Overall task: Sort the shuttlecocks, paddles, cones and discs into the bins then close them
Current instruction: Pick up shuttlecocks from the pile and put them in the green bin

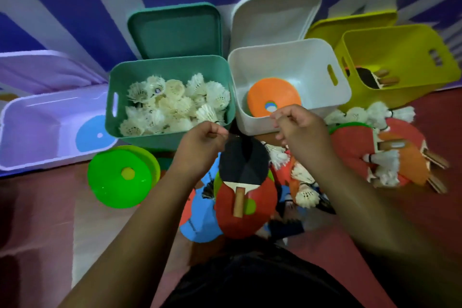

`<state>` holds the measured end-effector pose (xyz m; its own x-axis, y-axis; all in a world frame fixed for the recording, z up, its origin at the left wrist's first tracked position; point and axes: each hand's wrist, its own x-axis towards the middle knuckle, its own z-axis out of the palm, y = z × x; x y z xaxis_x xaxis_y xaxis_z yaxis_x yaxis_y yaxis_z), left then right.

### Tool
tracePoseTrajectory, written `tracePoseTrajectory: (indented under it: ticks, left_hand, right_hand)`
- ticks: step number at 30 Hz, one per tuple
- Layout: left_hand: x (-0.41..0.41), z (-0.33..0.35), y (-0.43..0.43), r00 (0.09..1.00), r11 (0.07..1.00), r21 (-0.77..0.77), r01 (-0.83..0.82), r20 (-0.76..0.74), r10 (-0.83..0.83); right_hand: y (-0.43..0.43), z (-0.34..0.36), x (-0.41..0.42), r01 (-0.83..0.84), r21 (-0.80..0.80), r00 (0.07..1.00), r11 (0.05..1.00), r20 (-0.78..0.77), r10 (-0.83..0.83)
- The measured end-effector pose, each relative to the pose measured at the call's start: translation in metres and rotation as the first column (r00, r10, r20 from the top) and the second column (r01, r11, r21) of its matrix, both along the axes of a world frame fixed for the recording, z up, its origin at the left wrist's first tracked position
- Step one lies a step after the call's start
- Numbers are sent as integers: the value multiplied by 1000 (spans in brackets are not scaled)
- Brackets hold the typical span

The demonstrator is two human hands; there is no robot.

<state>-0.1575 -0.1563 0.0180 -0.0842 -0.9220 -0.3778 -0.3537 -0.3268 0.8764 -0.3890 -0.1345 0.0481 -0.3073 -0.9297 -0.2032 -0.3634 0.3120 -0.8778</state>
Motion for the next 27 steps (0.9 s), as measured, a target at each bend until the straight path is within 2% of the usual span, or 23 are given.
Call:
tracePoseTrajectory:
  ticks: [8, 11, 14, 18, 23, 26, 27]
  left_hand:
    - [-105, -21, 46, 965, 964, 77, 254, 52, -258]
    - [-140, -28, 67, 925, 923, 95, 373, 42, -379]
    - [-172, -36, 85, 815, 826, 92, 557, 134, -564]
    - [-202, -56, 102, 576, 653, 146, 743, 357, -735]
    - [-219, -86, 112, 371, 583, 279, 763, 550, -748]
    - [-224, -89, 113, 310, 553, 289, 782, 589, -746]
    - [-226, -84, 113, 322, 556, 274, 785, 586, -744]
  right_hand:
    - [80, -35, -94, 123, 87, 992, 989, 24, -125]
    - [109, -50, -123, 133, 151, 991, 979, -3, -134]
    - [133, -65, -148, 154, 190, 988, 970, -41, -148]
    - [160, -86, -173, 125, 204, 992, 971, -39, -120]
    - [172, -112, -202, 137, 264, 990, 955, -69, -123]
    - [174, -124, -221, 123, 269, 987, 955, -130, -90]
    - [175, -127, -226, 111, 285, 988, 952, -136, -74]
